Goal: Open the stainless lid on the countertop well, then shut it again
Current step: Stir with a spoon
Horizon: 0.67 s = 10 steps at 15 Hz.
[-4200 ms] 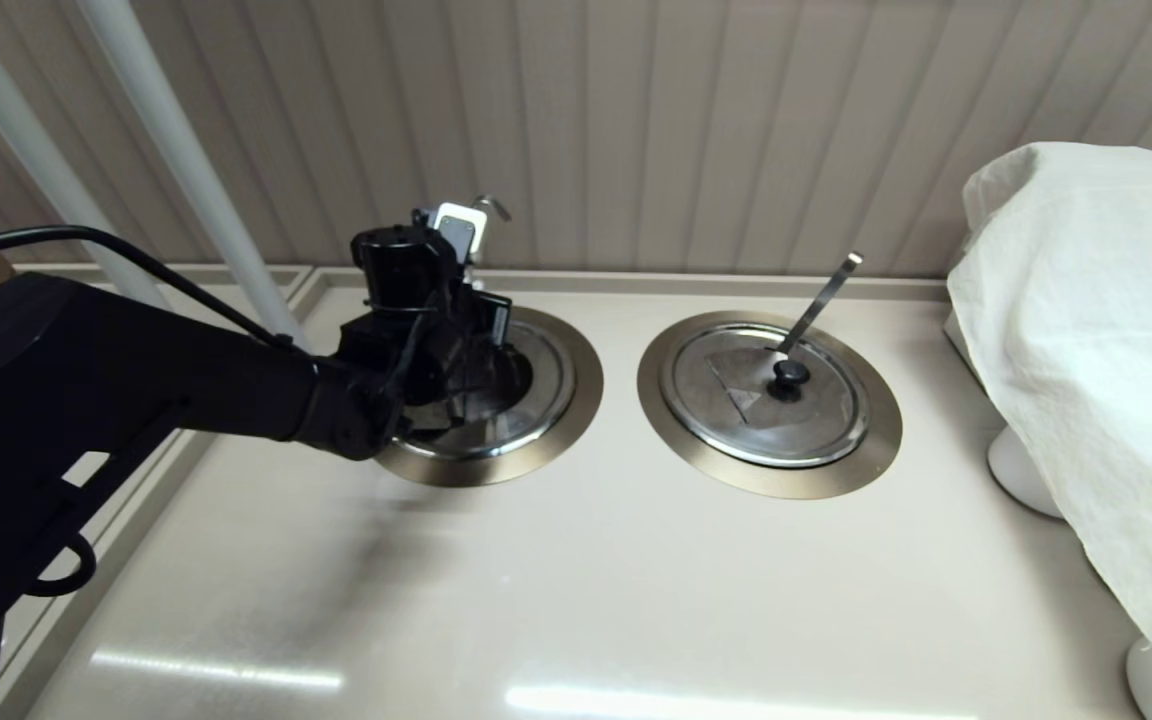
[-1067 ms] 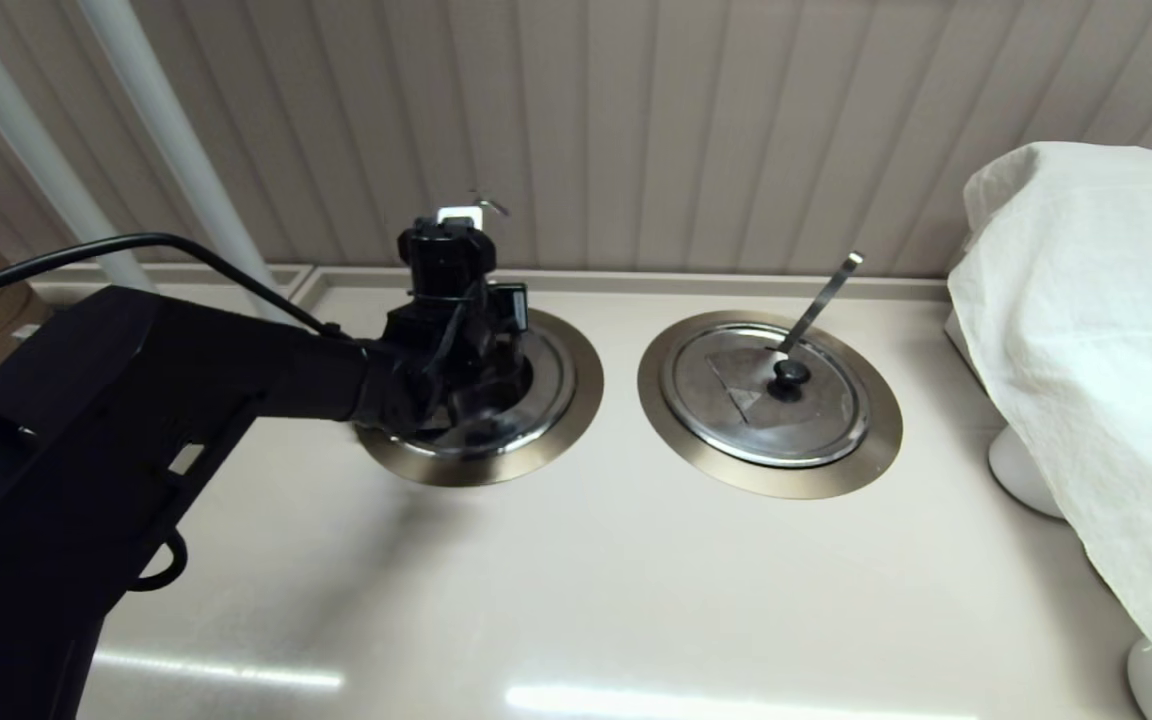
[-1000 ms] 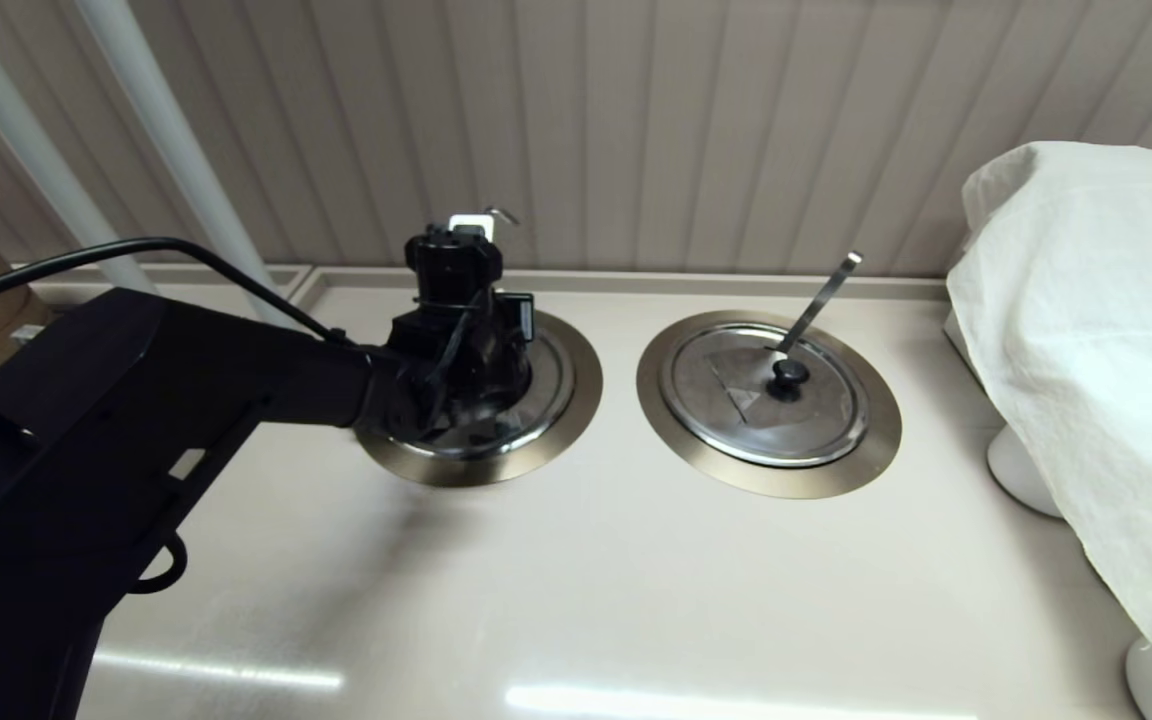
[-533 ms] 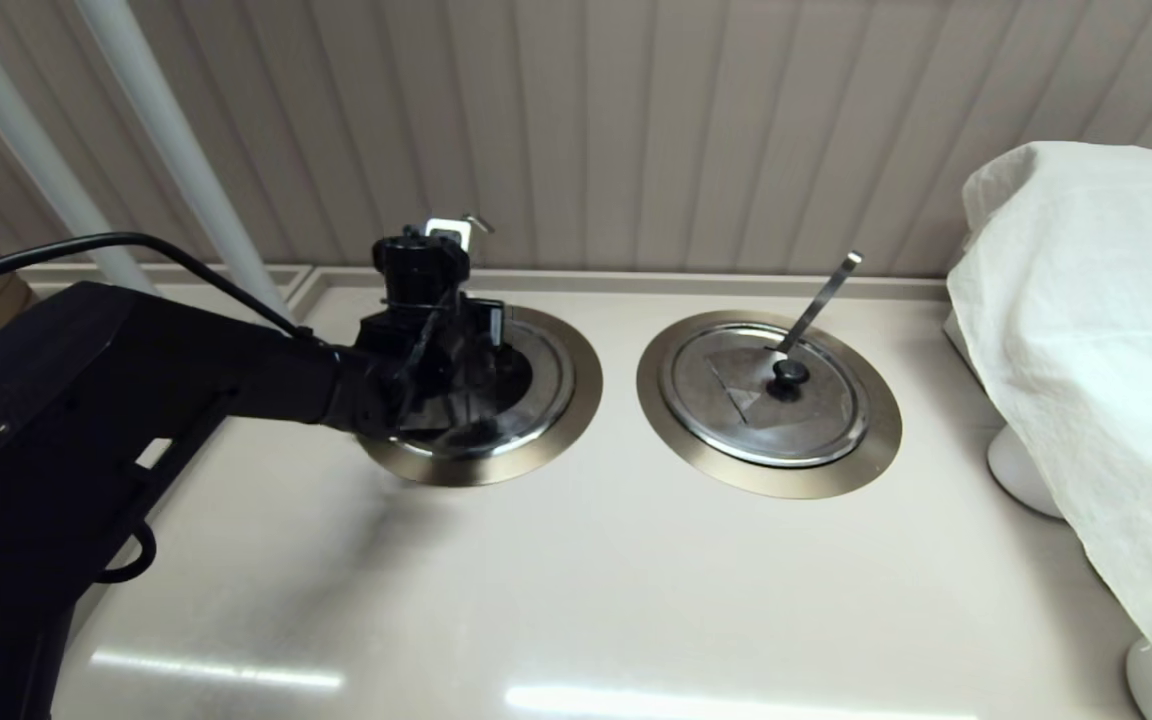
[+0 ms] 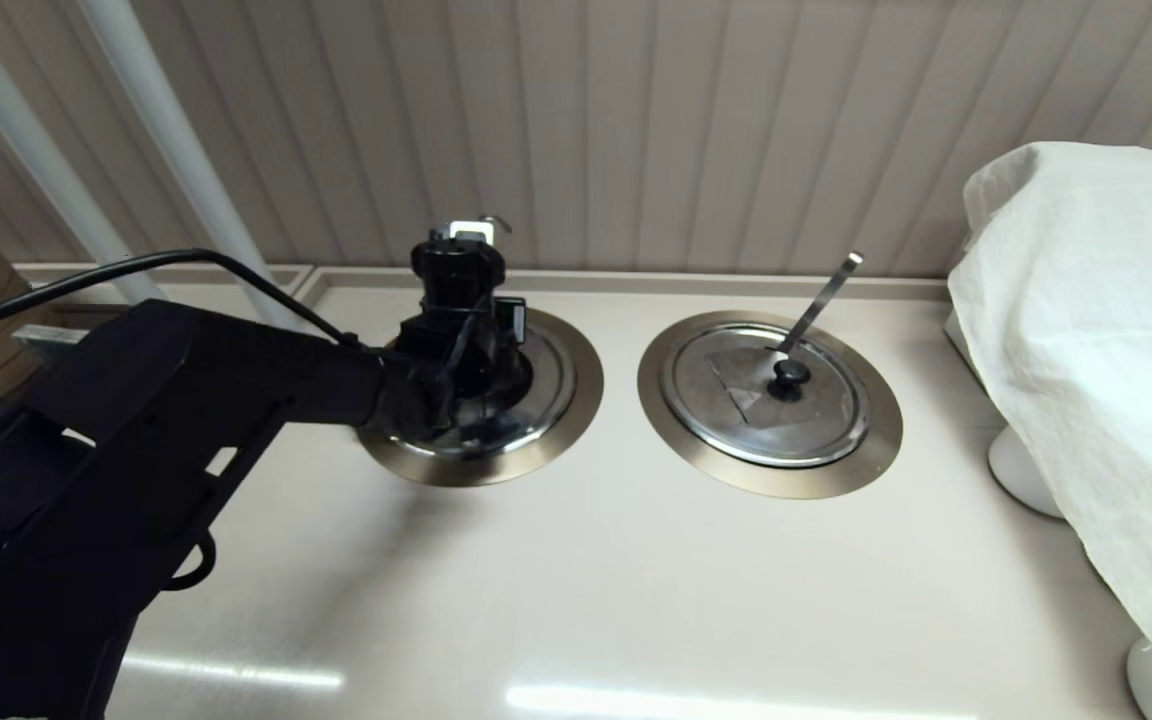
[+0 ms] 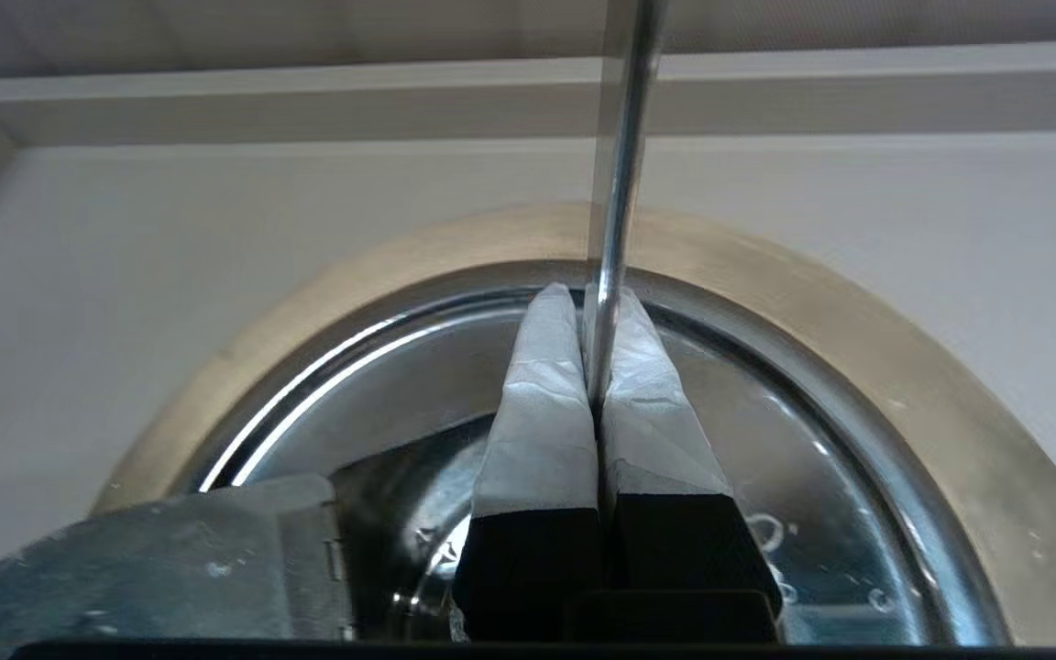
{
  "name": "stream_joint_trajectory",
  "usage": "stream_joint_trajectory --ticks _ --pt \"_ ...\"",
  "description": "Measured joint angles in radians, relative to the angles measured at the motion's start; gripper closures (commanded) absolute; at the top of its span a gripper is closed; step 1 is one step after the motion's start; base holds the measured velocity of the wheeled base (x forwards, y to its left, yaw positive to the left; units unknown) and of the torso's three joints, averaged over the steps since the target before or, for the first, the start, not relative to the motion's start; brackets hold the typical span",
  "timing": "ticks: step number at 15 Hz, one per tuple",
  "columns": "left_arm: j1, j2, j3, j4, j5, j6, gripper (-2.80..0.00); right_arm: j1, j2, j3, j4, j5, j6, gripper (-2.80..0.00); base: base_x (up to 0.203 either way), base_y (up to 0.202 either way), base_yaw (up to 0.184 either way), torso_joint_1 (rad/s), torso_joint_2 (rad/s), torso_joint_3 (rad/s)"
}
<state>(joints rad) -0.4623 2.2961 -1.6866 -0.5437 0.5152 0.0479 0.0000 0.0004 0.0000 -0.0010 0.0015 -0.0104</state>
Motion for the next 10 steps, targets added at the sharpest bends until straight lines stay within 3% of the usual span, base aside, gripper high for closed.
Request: stream_joint_trajectory --ticks 2,3,4,10 --pt "-0.004 0.007 0.001 0.009 -0.002 0.000 0.00 0.000 0.000 0.000 0.001 -0.001 0.000 -2.80 0.000 0.000 0.000 0.000 0.00 0.000" --pt "-0.002 0.009 0.000 0.010 -0.001 0.000 -0.37 0.000 0.000 0.000 0.000 0.000 0.000 -2.80 0.000 0.000 0.000 0.000 0.00 0.000" --pt "0.000 0.012 -0.002 0.009 0.000 0.000 -2.80 0.000 0.000 0.000 0.000 0.000 0.000 -2.80 0.000 0.000 0.000 0.000 0.00 0.000" --pt "0.001 0.026 -0.027 0.011 0.000 0.001 -2.80 0.000 0.000 0.000 0.000 0.000 0.000 -2.80 0.000 0.000 0.000 0.000 0.00 0.000"
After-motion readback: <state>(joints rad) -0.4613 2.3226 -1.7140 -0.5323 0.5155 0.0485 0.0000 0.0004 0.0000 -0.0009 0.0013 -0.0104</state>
